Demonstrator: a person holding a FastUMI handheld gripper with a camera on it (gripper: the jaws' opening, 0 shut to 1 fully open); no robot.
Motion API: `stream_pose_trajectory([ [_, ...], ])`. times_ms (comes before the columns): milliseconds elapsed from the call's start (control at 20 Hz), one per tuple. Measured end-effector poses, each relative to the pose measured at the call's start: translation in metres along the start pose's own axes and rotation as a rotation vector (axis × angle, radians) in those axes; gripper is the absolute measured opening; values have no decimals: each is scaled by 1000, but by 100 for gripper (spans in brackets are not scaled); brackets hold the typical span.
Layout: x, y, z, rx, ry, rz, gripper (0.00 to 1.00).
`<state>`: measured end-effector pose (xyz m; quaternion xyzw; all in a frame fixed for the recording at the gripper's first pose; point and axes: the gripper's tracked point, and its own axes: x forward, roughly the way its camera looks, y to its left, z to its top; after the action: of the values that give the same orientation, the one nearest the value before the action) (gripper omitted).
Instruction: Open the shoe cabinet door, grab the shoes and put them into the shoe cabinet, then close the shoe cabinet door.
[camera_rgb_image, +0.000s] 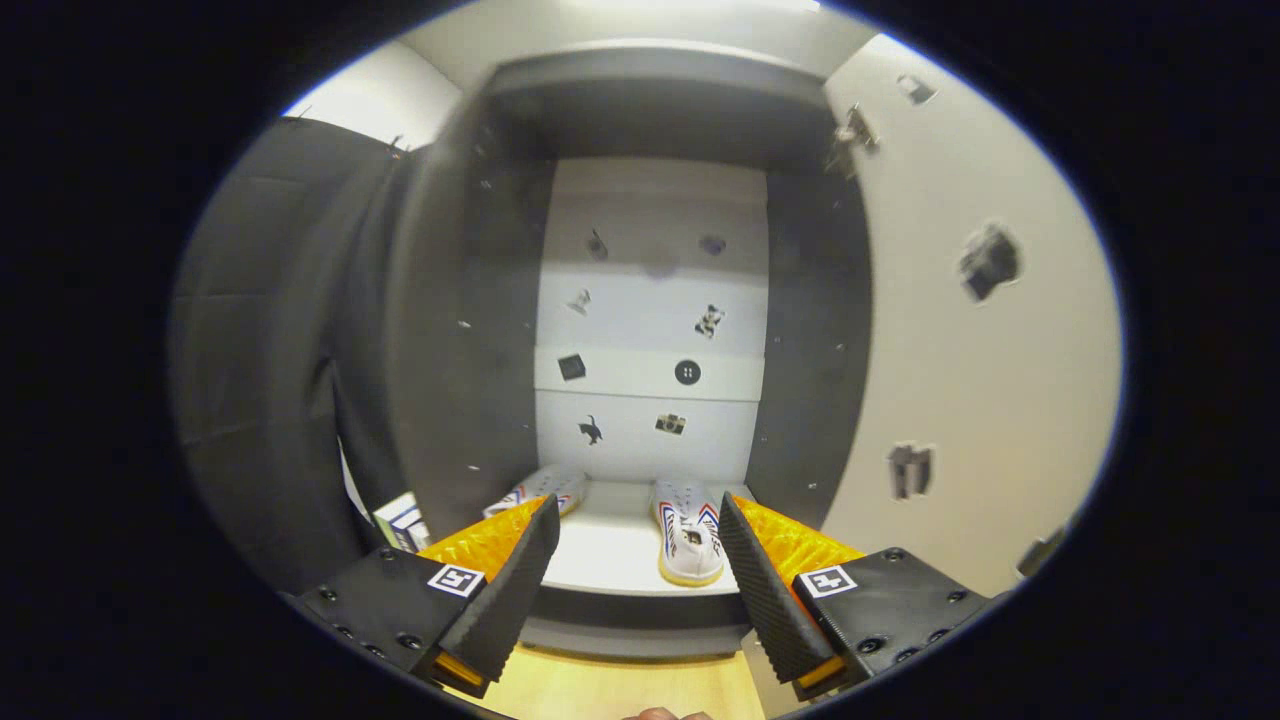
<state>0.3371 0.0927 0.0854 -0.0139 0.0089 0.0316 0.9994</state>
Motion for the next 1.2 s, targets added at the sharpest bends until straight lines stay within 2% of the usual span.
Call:
stream_pose_trajectory([
  [200, -107, 29, -2, 13, -88, 93, 98],
  [350, -179, 28, -15, 30, -83, 125, 98],
  [550, -245, -11, -34, 59, -33, 89, 98],
  [750, -284, -69, -61, 87, 15, 21, 98],
  [900, -296, -128, -65, 94, 16, -75, 98],
  [1100, -293, -218, -62, 90, -10, -199, 98],
  [1200, -287, -248, -59, 113, -8, -198, 98],
])
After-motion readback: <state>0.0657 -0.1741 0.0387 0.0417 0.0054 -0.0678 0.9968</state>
